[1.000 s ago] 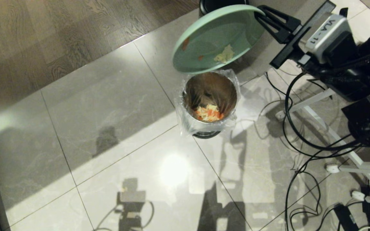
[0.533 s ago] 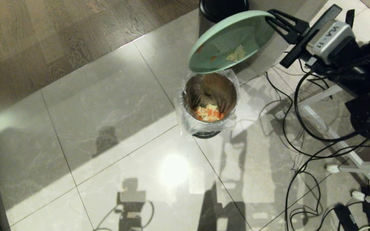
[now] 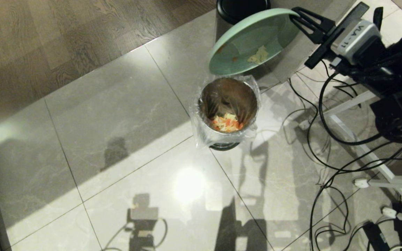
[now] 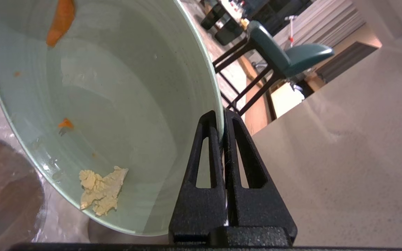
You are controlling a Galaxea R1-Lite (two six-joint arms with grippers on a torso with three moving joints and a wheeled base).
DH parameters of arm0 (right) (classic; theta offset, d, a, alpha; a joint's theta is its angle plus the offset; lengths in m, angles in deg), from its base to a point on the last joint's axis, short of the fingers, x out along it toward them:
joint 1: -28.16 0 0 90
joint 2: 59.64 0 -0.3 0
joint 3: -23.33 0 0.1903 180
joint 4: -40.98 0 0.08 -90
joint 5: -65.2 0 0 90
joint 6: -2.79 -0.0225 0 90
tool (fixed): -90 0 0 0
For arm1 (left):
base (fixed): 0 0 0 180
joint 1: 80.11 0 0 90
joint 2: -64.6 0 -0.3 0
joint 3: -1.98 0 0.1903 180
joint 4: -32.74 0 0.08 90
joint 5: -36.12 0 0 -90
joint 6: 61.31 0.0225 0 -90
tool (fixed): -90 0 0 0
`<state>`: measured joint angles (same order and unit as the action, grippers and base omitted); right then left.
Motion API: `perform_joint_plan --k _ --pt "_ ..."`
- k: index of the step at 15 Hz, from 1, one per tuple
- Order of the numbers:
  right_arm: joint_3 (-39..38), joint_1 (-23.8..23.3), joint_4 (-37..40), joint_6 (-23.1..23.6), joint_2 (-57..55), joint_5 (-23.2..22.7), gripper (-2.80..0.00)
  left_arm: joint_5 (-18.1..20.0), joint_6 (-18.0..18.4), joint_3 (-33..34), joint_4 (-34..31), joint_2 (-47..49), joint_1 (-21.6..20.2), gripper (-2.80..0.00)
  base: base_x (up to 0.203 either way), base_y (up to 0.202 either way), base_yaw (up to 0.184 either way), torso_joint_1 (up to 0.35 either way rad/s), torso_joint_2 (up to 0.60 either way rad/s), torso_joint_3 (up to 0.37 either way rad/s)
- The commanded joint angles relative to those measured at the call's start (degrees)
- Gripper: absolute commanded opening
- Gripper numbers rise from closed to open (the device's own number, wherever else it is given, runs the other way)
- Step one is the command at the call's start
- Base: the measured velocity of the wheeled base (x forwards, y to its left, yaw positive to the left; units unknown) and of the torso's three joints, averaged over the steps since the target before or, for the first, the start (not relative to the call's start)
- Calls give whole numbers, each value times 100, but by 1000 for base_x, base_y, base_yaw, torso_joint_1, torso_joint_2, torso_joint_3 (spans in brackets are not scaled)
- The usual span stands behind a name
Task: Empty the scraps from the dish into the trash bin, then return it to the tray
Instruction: Pour the leftover food from the plate into the trash can
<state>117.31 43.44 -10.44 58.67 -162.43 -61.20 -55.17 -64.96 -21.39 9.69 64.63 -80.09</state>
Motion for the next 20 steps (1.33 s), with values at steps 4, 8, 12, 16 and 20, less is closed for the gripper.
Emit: perform_joint_plan --k 4,8,12,16,20 --pt "78 371 -46 42 29 -7 -280 -3 -3 0 3 6 -2 -280 0 0 0 0 0 0" --pt "-102 372 -8 46 441 -65 -280 -3 -3 0 3 6 -2 -280 0 0 0 0 0 0" --pt "-101 371 132 37 772 -77 -280 -3 -3 0 3 2 2 -280 0 0 0 0 0 0" --pt "-55 218 42 25 777 -409 -280 -3 -3 0 3 6 2 -280 0 0 0 0 0 0" --pt "530 256 253 -36 750 -913 -280 -3 -3 0 3 6 6 -280 0 0 0 0 0 0"
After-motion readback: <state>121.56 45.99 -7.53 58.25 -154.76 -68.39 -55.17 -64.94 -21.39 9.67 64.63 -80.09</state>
